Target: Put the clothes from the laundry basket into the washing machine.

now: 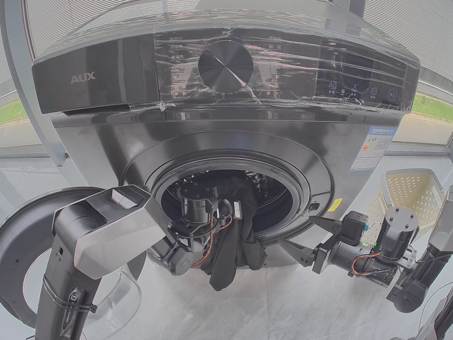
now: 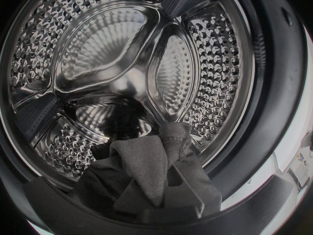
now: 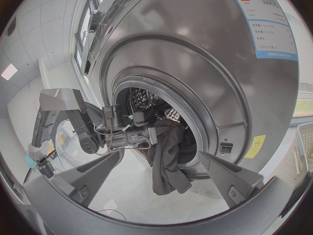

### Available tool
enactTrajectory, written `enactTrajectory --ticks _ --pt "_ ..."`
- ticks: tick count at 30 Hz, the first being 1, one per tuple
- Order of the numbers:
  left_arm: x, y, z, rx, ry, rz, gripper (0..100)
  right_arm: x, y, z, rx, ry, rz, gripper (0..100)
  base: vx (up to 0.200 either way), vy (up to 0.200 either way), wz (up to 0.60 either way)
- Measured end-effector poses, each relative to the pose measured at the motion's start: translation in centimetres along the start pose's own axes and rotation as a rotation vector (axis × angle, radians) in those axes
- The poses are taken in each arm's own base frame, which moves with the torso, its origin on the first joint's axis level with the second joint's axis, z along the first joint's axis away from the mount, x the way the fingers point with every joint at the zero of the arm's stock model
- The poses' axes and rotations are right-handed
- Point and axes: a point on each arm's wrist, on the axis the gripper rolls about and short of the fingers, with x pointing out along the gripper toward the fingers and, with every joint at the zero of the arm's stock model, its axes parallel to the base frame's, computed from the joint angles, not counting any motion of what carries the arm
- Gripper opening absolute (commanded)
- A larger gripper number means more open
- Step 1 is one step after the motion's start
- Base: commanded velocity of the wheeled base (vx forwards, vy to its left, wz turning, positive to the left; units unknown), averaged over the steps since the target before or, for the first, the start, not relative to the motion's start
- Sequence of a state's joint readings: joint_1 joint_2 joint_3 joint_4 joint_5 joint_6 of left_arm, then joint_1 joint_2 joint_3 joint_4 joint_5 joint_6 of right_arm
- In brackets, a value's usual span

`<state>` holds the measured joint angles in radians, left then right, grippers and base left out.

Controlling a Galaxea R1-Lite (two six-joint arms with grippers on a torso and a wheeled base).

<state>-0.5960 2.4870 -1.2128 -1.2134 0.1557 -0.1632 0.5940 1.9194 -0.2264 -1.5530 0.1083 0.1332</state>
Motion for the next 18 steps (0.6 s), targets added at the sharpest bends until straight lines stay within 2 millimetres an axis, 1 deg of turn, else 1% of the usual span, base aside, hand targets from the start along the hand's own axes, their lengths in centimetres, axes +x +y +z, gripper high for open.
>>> enactTrajectory --ticks 10,15,18 --pt "4.9 0.1 -0.5 -0.002 -0.001 0.018 0 0.0 0.0 -0.1 0.001 0.005 0.001 100 0.000 0.000 0.00" --pt "7.1 0.4 0.4 -0.012 -0.050 0.053 0 0.0 0.0 -0.1 0.002 0.005 0.000 100 0.000 0.000 0.00" --pt "8.1 0.8 0.9 -0.017 -0.079 0.080 0 0.0 0.0 -0.1 0.003 0.005 -0.001 100 0.000 0.000 0.00"
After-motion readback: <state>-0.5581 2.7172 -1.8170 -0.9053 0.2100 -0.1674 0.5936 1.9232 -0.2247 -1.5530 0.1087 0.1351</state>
